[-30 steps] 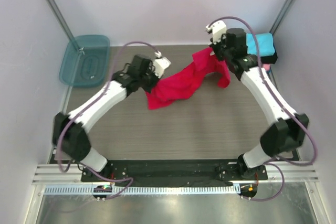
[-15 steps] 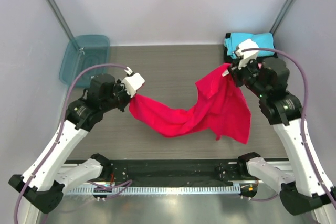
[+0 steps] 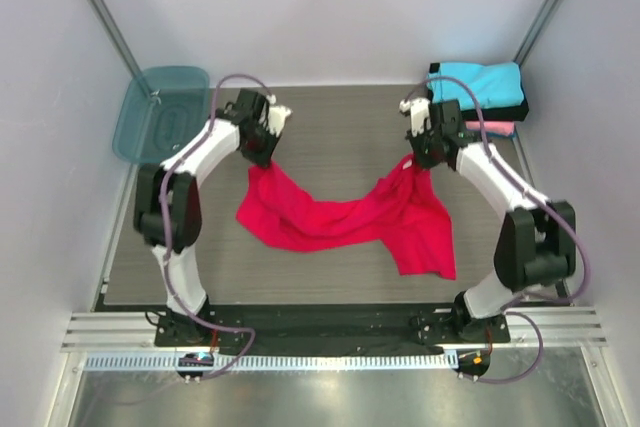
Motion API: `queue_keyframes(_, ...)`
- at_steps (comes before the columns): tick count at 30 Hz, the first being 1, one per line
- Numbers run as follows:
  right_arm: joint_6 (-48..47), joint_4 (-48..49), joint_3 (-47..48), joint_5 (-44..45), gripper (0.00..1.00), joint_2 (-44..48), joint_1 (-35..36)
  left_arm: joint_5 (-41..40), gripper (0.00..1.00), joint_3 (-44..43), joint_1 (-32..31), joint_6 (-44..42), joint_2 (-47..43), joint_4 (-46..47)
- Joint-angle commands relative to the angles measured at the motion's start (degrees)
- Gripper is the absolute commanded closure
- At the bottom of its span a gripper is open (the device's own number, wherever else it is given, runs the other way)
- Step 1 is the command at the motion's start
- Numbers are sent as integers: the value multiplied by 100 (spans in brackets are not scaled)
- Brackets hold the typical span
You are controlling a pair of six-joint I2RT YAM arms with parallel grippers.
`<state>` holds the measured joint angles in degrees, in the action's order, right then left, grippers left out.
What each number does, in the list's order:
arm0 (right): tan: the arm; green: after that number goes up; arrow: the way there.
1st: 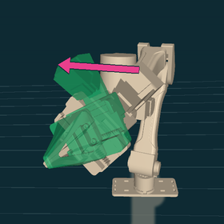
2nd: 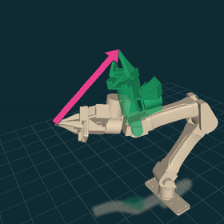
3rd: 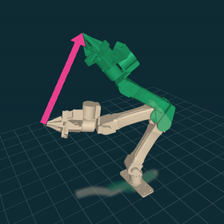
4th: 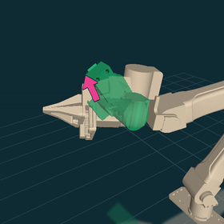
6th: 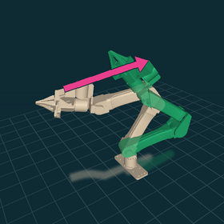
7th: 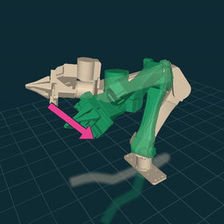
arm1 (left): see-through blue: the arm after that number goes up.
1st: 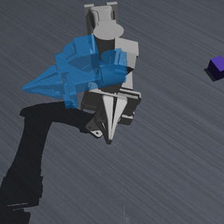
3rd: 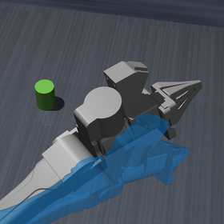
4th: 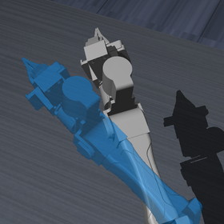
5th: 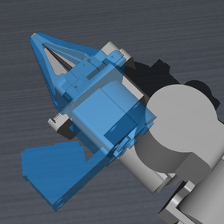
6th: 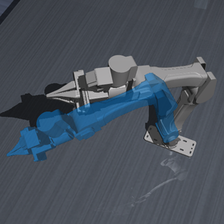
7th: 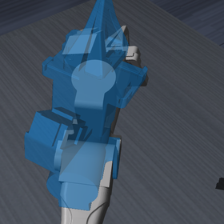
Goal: Fold and stack the t-shirts
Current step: Flatten the tshirt out
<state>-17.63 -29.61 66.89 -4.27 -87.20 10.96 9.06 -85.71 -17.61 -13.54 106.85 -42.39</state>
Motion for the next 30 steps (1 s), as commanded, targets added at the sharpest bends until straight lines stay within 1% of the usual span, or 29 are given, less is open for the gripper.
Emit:
queue_keyframes(1, 163, 605, 1025, 312, 98, -786, -243, 36, 83, -1332, 266, 474, 528, 337)
queue_keyframes(2, 198, 614, 1410, 400, 87, -920, -270, -122, 80, -1560, 266, 484, 748, 328)
queue_keyframes(3, 207, 623, 1571, 401, 78, -1052, -305, -376, 72, -1684, 266, 467, 785, 363)
queue_keyframes(4, 198, 631, 1694, 627, 66, -1175, -349, -440, 68, -1773, 266, 414, 776, 372)
queue_keyframes(5, 198, 658, 1861, 734, 47, -1220, -358, -466, 64, -1739, 266, 309, 654, 381)
queue_keyframes(6, 198, 666, 1915, 883, 41, -1212, -375, -545, 59, -1669, 275, 291, 566, 398)
queue_keyframes(8, 207, 675, 1846, 876, 35, -1064, -419, -485, 55, -1274, 266, 247, 329, 416)
queue_keyframes(9, 242, 675, 1767, 771, 35, -984, -411, -371, 52, -1090, 266, 264, 110, 364)
queue_keyframes(10, 260, 667, 1670, 674, 35, -870, -411, -274, 51, -801, 266, 325, 21, 363)
queue_keyframes(12, 382, 667, 1336, 507, 34, -510, -411, -81, 50, -544, 266, 501, -163, 249)
queue_keyframes(13, 392, 667, 1231, 106, 34, -413, -411, 164, 50, -465, 266, 554, -173, 205)
queue_keyframes(16, 286, 430, 966, -502, 34, -175, -393, 438, 51, -288, 275, 677, 19, 73)
queue_keyframes(17, 260, 316, 888, -574, 34, -149, -402, 604, 52, -340, 275, 695, 107, 4)
queue_keyframes(21, 233, 175, 816, -689, 34, -122, -393, 711, 54, -594, 284, 765, 529, -41)
queue_keyframes(24, 234, 166, 817, -759, 34, -69, -402, 589, 57, -736, 319, 791, 767, 81)
queue_keyframes(30, 207, 104, 808, -768, 34, -25, -393, 421, 57, -1035, 433, 800, 1224, 134)
